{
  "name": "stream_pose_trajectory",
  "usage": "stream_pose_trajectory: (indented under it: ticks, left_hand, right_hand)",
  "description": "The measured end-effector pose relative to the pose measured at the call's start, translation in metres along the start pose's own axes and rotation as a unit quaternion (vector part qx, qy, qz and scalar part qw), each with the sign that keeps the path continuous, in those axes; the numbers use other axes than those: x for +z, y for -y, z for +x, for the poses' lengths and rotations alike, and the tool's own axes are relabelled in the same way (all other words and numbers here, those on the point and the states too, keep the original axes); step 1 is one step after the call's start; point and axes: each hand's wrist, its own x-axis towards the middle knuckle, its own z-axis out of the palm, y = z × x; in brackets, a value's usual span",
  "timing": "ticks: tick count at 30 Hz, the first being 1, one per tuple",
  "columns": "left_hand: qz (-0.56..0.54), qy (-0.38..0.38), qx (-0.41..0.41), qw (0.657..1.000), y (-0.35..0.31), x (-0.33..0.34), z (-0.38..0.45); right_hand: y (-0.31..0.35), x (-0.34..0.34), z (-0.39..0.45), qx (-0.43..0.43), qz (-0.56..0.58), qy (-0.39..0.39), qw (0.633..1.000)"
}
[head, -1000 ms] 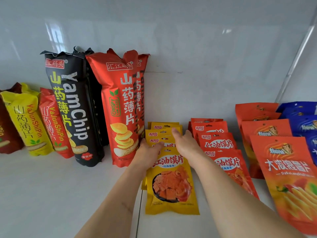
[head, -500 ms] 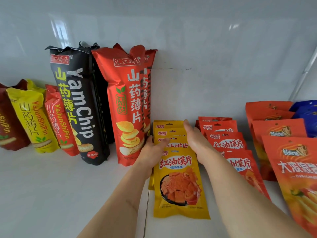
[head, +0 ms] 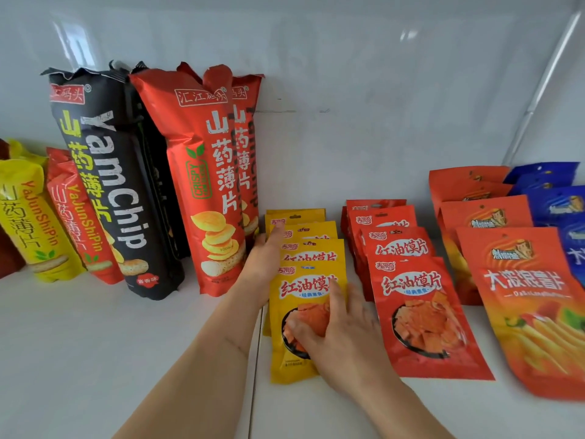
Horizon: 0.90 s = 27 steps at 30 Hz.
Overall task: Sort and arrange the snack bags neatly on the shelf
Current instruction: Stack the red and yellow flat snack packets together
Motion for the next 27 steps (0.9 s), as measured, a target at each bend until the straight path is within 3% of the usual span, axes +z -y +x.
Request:
stream_pose_trajectory:
  ticks: [5,12,21,27]
  left_hand:
    - [-0.042,0.017,-0.006,0.999,-0.010,0.000,0.001]
    - [0.056,-0.021,0.001,0.998,-0.018,0.007,0.014]
    - [0.009,-0.006,0.020,1.000,-0.011,0.013,0.021]
    - [0.086,-0.019,0.067,0.994,-0.003,0.010,0.023]
  right_hand:
    - [-0.002,0.005,-0.006,0.006,-0.011,-0.032,0.999]
    - [-0.002,0.010,-0.010,0.008,-0.061,-0.019,0.998]
    - [0.000,0.011,0.005,0.022,-0.078,-0.025,0.996]
    - [-0.001,0.013,0.005,0.026,-0.079,-0.032,0.996]
